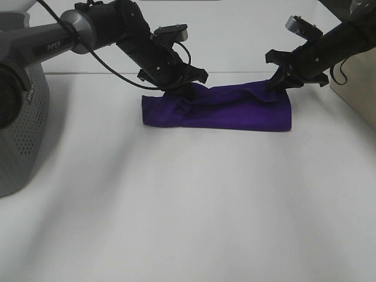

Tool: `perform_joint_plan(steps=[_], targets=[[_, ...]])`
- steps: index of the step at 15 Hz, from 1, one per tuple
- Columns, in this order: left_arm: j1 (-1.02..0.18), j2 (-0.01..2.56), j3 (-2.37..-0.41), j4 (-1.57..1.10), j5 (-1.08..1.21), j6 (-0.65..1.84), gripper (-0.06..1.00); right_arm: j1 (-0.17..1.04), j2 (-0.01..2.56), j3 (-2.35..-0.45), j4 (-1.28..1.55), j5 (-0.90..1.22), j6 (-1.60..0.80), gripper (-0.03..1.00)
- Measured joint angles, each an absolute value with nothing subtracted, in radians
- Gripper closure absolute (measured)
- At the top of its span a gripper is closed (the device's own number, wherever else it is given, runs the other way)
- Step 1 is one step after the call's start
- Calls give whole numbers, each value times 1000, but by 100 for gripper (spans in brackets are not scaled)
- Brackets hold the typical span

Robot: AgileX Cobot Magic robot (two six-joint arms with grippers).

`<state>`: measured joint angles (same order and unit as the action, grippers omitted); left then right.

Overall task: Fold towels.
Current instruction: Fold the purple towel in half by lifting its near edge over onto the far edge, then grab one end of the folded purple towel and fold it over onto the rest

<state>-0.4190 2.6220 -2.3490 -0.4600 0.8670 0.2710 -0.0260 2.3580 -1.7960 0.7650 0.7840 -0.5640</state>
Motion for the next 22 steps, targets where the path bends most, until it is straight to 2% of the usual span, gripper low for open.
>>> perform_joint_plan(steps=[5, 6, 7, 8, 9, 11, 12, 13, 17, 20, 22], targets=[[-419, 2651, -2371, -408, 866, 254, 92, -26, 2388, -1796, 756, 746, -562, 97], [-419, 2658, -2371, -408, 861, 254, 90, -26, 2388, -1796, 756, 740, -562, 97], [-419, 2661, -2371, -408, 855, 254, 85, -26, 2388, -1796, 754, 739, -562, 92], [-419, 2661, -2371, -408, 842, 254, 77, -26, 2389, -1796, 751, 736, -561, 84], [-419, 2661, -2374, -408, 832, 254, 63, -26, 2389, -1796, 750, 736, -561, 72], [-419, 2661, -2401, -405, 852, 254, 36, -26, 2389, -1796, 747, 750, -558, 40], [-419, 2661, -2432, -392, 885, 253, 25, -26, 2389, -1796, 743, 776, -558, 26], [-419, 2661, -2469, -372, 937, 243, 20, -26, 2381, -1796, 729, 810, -558, 19], [-402, 2654, -2653, -275, 1193, 126, 18, -26, 2214, -1796, 630, 885, -500, 14], [-341, 2646, -2671, -319, 1209, 55, 17, -26, 2048, -1801, 623, 1122, -442, 14], [-303, 2659, -2670, -366, 1213, 46, 17, -26, 1982, -1801, 623, 1193, -404, 13]])
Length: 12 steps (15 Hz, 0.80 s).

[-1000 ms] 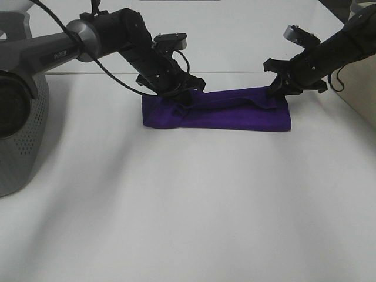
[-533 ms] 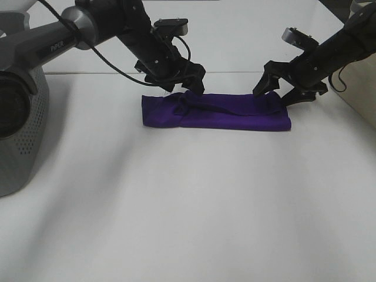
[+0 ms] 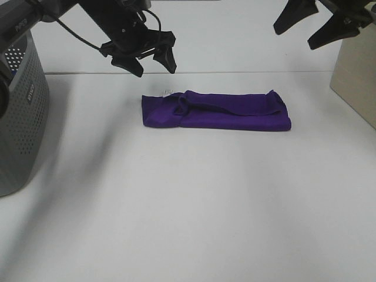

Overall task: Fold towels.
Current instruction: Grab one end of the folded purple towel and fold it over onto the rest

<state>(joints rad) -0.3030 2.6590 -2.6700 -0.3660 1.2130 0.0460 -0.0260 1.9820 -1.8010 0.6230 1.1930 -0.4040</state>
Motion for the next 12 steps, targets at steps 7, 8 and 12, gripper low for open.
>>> perform_joint_plan(steps=[7, 8, 12], targets=[[-209, 2673, -2421, -469, 1217, 194, 17, -26, 1750, -1801, 496, 1214, -236, 13], [-210, 2684, -2417, -484, 1217, 208, 17, -26, 1734, -1801, 494, 1215, -227, 13], [-210, 2723, -2424, -598, 1212, 244, 17, -26, 1701, -1801, 492, 1216, -220, 13]])
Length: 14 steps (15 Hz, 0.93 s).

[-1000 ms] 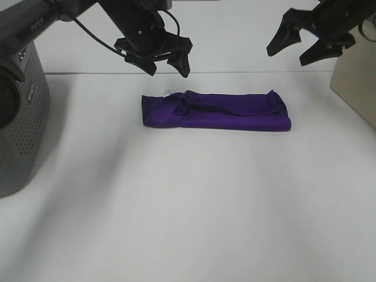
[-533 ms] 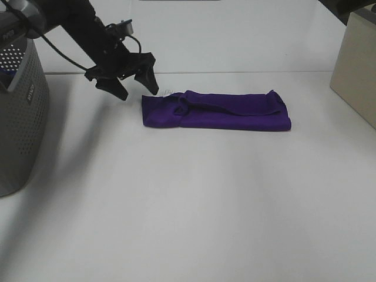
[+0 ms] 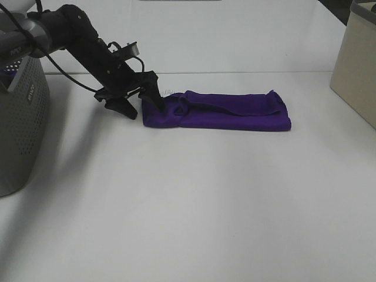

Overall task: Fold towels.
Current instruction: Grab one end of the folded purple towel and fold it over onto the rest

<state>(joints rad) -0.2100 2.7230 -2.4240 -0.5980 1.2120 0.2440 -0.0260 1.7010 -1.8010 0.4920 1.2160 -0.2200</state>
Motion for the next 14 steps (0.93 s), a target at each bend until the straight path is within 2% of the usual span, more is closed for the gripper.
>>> perform_joint_plan(steps=[5, 9, 11, 14], targets=[[-210, 2785, -2428, -861, 1157, 294, 19, -26, 1658, -1801, 487, 1217, -219, 13], [-259, 2800, -2432, -902, 1087, 301, 24, -26, 1637, -1801, 487, 1217, -219, 13], [-271, 2806, -2432, -891, 1060, 296, 34, -26, 1637, -1801, 486, 1217, -219, 13], [-273, 2816, -2433, -847, 1030, 283, 74, -26, 1637, -1801, 485, 1217, -219, 13]])
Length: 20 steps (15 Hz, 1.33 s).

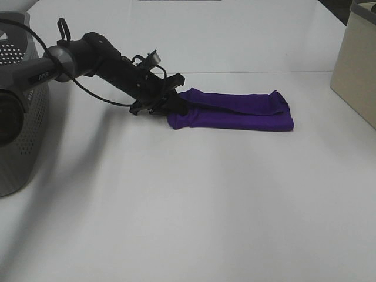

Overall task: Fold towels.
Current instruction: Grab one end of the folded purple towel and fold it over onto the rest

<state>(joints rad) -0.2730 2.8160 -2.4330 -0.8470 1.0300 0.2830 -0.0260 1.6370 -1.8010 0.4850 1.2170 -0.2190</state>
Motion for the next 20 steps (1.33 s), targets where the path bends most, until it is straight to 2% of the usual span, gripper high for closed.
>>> perform_joint_plan(steps=[1, 2, 7, 11, 16, 20], targets=[[-273, 2818, -2439, -832, 1034, 294, 87, -26, 1637, -1801, 485, 1217, -219, 13], [-273, 2822, -2455, -811, 1046, 301, 90, -26, 1637, -1801, 485, 1217, -219, 13], [-275, 2838, -2644, -569, 1205, 258, 90, -26, 1636, -1800, 484, 1217, -219, 13], [-277, 2808, -2726, -661, 1210, 261, 90, -26, 1564, -1751, 477, 1218, -219, 13], [-384, 2806, -2742, -726, 1187, 286, 90, -26, 1520, -1706, 467, 1219, -216, 13], [-490, 2808, -2742, -720, 1024, 296, 90, -26, 1520, -1703, 467, 1219, -193, 13]])
